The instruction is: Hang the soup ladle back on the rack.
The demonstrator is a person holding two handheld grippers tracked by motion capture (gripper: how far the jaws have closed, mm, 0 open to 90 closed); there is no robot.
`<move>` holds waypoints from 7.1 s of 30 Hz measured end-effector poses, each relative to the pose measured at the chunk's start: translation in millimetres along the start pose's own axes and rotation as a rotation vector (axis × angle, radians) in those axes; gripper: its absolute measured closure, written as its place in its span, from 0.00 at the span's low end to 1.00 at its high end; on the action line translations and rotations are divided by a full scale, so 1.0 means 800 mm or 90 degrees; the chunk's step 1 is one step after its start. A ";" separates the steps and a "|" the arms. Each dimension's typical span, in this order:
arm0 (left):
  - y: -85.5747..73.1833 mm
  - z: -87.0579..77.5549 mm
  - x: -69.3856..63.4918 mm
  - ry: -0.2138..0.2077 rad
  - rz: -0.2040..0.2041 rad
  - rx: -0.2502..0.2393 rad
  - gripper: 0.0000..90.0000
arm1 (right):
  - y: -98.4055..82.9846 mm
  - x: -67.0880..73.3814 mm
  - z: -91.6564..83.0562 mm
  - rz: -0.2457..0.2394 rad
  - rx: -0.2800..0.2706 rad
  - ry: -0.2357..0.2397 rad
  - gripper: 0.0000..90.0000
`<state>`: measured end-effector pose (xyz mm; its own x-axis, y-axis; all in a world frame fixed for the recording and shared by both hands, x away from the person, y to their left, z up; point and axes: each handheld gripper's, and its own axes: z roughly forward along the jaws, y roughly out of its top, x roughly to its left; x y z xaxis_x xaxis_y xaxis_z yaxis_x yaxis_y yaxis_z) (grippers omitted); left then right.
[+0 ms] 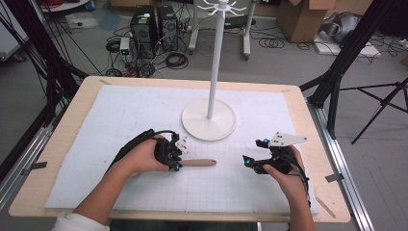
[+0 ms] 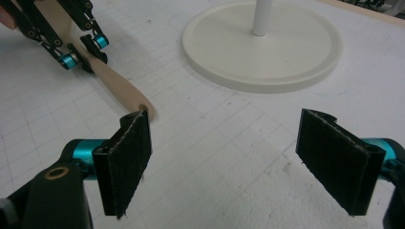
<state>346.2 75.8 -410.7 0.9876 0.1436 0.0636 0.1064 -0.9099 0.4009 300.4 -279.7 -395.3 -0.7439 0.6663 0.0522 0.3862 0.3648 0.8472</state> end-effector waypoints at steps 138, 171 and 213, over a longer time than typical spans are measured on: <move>0.145 -0.301 0.152 0.071 -0.182 -0.277 0.85 | -0.001 0.004 0.005 0.001 0.004 0.025 0.21; 0.162 -0.297 0.156 0.085 -0.195 -0.230 0.85 | -0.001 0.006 0.007 -0.002 0.006 0.027 0.21; 0.152 -0.304 0.159 0.137 -0.237 -0.159 0.54 | -0.002 0.013 0.014 -0.011 0.021 0.037 0.21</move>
<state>456.9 77.8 -131.8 0.8386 0.5423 0.0514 0.3907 -0.6646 0.6370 298.4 -265.9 -402.2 -0.7803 0.6215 0.0693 0.3907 0.3979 0.8300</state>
